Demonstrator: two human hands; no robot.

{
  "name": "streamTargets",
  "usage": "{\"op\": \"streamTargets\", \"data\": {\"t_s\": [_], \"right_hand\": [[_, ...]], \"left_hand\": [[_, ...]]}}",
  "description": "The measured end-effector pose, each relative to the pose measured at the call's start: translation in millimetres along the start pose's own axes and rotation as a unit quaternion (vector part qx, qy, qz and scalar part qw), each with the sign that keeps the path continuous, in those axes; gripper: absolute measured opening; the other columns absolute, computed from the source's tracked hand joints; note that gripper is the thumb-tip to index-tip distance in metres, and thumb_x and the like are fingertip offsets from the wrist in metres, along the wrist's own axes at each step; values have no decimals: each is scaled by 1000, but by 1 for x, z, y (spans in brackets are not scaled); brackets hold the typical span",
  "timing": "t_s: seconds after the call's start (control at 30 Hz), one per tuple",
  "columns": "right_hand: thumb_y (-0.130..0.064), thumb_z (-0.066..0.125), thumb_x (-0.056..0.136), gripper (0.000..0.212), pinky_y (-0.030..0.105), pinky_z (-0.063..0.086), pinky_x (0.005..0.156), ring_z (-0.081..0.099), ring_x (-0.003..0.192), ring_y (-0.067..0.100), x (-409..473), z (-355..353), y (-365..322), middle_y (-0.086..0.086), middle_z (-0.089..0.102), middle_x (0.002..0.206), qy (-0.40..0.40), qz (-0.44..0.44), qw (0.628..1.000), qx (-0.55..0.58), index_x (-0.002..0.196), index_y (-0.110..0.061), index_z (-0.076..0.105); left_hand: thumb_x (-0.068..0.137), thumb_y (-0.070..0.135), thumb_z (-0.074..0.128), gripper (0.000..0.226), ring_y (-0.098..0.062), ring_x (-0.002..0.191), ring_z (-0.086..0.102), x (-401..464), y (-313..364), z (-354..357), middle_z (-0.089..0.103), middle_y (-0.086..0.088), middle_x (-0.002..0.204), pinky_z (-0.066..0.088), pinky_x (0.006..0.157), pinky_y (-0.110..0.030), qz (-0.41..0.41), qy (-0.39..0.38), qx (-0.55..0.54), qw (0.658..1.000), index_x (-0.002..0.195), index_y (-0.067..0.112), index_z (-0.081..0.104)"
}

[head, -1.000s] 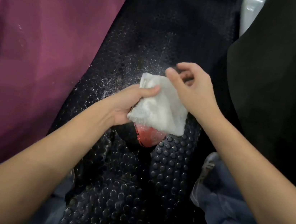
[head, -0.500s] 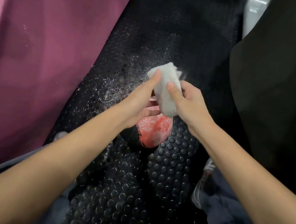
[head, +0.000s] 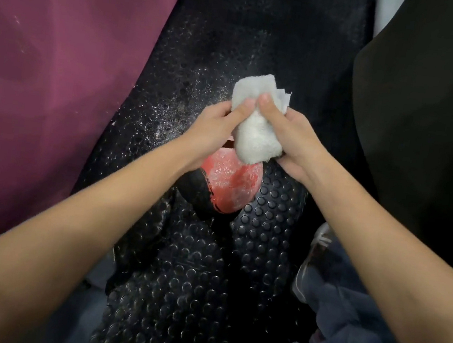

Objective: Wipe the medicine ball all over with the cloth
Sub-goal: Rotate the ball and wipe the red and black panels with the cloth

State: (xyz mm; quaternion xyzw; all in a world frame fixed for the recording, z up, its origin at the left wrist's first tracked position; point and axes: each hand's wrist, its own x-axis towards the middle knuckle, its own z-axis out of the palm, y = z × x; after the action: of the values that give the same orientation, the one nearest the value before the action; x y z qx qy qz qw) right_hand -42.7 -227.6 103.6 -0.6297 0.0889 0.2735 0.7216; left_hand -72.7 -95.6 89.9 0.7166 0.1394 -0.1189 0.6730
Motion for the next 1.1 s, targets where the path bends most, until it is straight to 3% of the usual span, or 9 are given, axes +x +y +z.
{"op": "streamTargets", "data": {"t_s": [0.1,0.23,0.33,0.5,0.57,0.63,0.77,1.0,1.1], "right_hand": [[-24,63,90,32,28,58,71,70,87,19,14,-16,14,12,69,103,92,28,995,-35,113,-2,60],[-16,60,90,22,28,54,74,66,94,18,39,-44,33,9,66,103,131,36,971,-195,110,-7,59],[-15,61,88,16,24,49,69,61,91,18,58,-40,43,4,62,97,88,-13,941,-328,103,-12,61],[-41,76,73,35,29,37,69,53,82,18,83,-13,48,-5,56,85,21,-93,785,-612,95,-22,57],[-41,78,70,38,28,33,67,53,81,20,89,-8,47,-5,54,81,-4,-100,751,-653,90,-20,55],[-31,73,75,27,29,32,66,55,82,25,95,-9,48,-3,51,77,-27,-112,729,-674,82,-18,50],[-17,57,83,30,30,35,71,56,95,31,98,-18,52,8,62,100,-46,-128,691,-710,113,-12,57],[-13,48,79,18,33,34,66,55,92,31,106,-3,56,4,56,89,-67,-180,643,-742,96,-15,53],[-14,49,80,18,34,36,71,56,97,31,98,-34,57,7,61,96,-38,-140,654,-742,97,-19,53]], "left_hand": [[99,45,46,39,-16,102,54,16,-21,-31,58,-10,120,49,95,-42,65,58,272,958,125,18,57],[79,45,74,86,-29,143,14,14,-70,-69,20,-3,155,20,114,-55,-53,-24,423,904,151,28,29],[62,52,83,123,-25,148,-7,16,-98,-65,-5,7,162,8,116,-58,-54,-68,421,903,155,36,4],[53,61,83,139,-25,149,-12,32,-127,-51,-18,11,160,8,119,-58,-25,-97,436,895,152,36,-12],[51,59,84,141,-24,148,-14,34,-137,-50,-17,13,160,7,120,-56,-16,-89,416,905,153,34,-11],[50,56,87,142,-24,148,-15,35,-141,-47,-15,14,160,5,120,-55,-7,-76,393,916,153,34,-8],[49,53,89,146,-21,147,-18,33,-141,-38,-16,16,160,5,118,-60,-8,-72,383,921,153,32,-11],[52,51,89,145,-21,145,-25,34,-137,-11,-20,17,159,1,111,-67,-10,-79,410,908,154,29,-12],[52,47,90,144,-20,145,-26,36,-136,-14,-20,21,158,1,108,-71,-16,-83,379,921,153,32,-11]]}}
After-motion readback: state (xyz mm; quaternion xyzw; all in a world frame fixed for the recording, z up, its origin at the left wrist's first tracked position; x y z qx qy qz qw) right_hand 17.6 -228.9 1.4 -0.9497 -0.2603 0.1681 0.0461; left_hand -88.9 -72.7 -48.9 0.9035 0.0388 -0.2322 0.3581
